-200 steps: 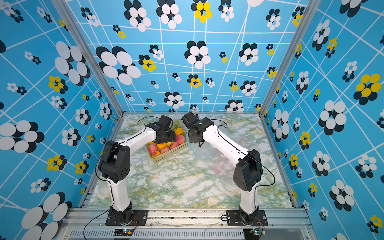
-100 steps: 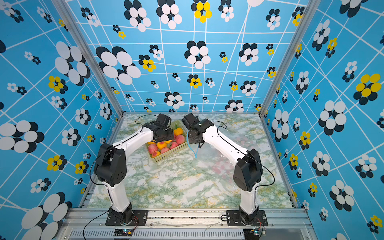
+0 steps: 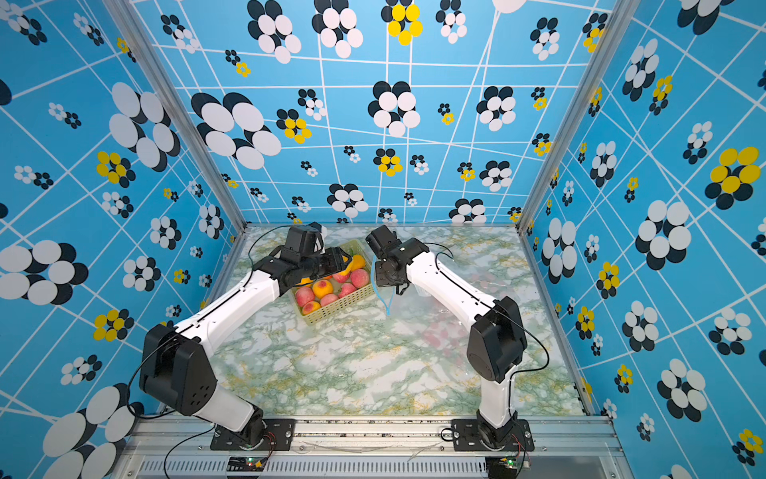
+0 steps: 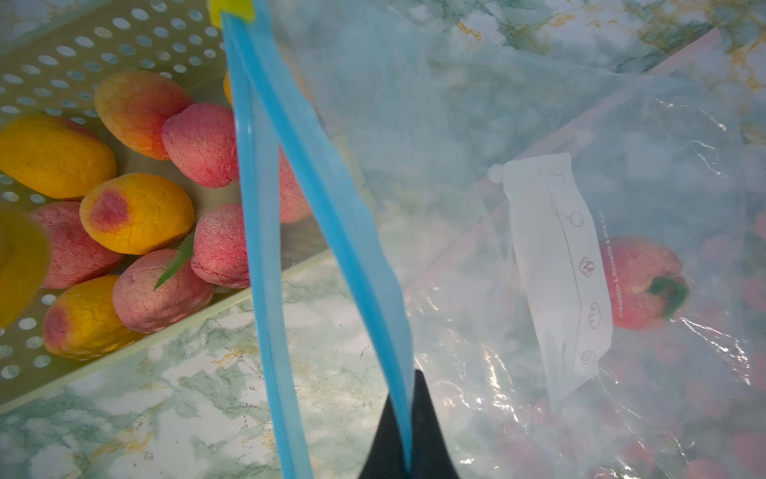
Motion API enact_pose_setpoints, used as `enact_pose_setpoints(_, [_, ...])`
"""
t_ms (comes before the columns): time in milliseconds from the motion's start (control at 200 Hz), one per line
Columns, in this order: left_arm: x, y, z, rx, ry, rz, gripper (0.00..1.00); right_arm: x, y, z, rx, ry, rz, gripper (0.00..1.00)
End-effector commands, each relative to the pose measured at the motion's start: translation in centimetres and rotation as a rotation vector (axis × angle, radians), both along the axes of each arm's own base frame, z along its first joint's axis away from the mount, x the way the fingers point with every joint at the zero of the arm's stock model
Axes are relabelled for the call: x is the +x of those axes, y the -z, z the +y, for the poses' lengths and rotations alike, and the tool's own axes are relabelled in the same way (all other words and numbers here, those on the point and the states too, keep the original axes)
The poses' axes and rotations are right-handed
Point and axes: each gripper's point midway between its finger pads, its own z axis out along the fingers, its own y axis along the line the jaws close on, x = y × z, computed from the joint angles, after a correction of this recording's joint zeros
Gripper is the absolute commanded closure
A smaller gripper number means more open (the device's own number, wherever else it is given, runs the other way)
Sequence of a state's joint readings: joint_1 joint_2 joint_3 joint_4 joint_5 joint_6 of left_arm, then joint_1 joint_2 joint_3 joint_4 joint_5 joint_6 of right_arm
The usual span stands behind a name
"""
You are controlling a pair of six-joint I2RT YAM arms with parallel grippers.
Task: Place the peach in a zip-top bag and seal the zipper
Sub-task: Place the peach in the zipper food storage bag.
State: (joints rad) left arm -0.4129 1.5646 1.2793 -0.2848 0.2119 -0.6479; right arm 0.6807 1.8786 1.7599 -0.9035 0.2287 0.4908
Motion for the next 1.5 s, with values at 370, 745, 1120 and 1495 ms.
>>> enact_pose_setpoints(370, [-1.7,-1.7,-10.1,-0.218,0.217,-0.003,0.47,-0.4,-2.8,0.2,0.102,0.005,-0.042,1.0])
enact_pose_setpoints(745, [-1.5,2.1,-9.3,-0.109,0.17,0.062,0.32,-0.9,-3.9,-0.1,0.139,0.011,-0.068,1.0])
enact_pose_setpoints(1120, [-2.2,-0.8,-9.2,-0.144,0.182,0.001,0.06,-0.7,-3.7,-0.3,0.14,0.024,-0.07,1.0])
enact_pose_setpoints(1495, [-3.5,-4.2,-3.0,0.003,0.03,-0.161,0.07,-0.6,-3.4,-0.2,0.137,0.017,-0.069,1.0])
